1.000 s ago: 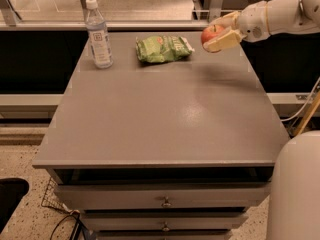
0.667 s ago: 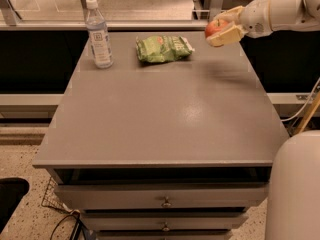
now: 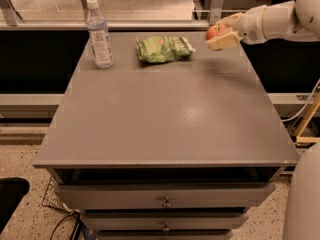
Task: Move apple near green jalapeno chip bag
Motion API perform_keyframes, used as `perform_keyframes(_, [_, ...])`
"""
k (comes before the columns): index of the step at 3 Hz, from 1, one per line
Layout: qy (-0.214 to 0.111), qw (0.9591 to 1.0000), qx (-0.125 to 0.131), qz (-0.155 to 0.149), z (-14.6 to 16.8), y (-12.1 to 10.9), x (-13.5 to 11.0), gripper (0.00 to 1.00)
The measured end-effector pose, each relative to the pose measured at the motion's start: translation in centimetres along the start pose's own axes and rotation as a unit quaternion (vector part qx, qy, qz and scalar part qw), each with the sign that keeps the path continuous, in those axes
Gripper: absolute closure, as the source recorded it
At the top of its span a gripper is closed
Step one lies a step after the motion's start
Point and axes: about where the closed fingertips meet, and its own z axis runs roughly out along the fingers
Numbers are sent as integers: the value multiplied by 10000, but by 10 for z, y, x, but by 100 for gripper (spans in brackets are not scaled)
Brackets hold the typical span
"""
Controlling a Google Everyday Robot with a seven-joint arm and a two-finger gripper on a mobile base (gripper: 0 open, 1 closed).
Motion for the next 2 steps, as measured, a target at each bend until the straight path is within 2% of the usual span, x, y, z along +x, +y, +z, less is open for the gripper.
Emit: perform_keyframes(2, [0, 9983, 400, 417, 9, 31, 37, 100])
